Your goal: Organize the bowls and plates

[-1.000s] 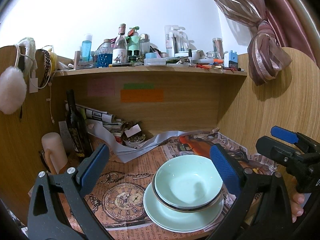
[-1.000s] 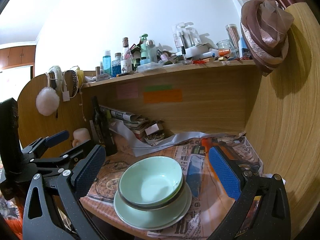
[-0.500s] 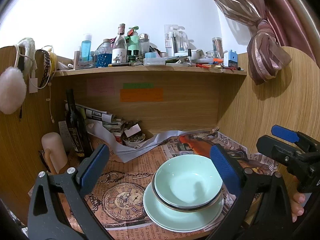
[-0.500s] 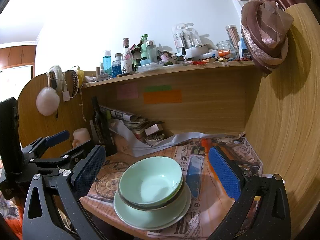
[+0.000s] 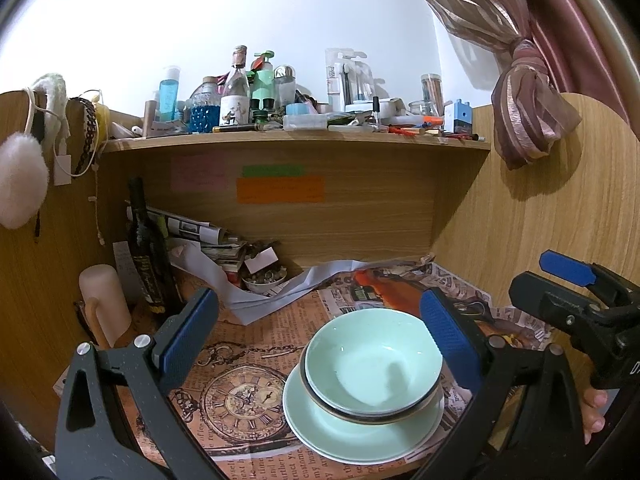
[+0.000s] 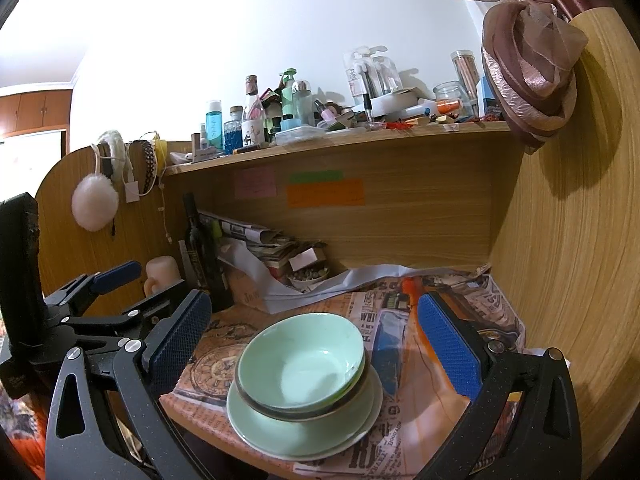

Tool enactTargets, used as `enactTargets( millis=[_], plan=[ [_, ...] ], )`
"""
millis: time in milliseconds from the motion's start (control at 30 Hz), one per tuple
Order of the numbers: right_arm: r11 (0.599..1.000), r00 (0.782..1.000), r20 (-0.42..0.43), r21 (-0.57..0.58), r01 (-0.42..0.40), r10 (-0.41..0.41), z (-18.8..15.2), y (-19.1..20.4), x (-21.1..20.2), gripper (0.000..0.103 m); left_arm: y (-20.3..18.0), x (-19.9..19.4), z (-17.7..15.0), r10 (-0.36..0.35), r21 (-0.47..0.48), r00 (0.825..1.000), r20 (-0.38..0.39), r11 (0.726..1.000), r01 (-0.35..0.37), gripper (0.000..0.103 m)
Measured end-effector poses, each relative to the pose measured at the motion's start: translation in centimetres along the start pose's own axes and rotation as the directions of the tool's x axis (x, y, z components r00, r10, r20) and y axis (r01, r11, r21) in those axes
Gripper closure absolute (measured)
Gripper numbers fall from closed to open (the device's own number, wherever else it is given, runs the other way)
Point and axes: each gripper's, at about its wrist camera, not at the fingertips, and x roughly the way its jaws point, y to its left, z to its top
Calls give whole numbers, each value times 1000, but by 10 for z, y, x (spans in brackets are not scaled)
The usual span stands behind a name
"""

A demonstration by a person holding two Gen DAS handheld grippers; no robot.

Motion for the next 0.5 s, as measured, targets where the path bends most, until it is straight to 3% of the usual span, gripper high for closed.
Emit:
enactTargets(
  millis=[500],
  plan=[
    [1000,1000,-24,1,-4,4,-4,-2,8,0,2,6,-1,-6,3,1000,-17,1000,6,1]
  ],
)
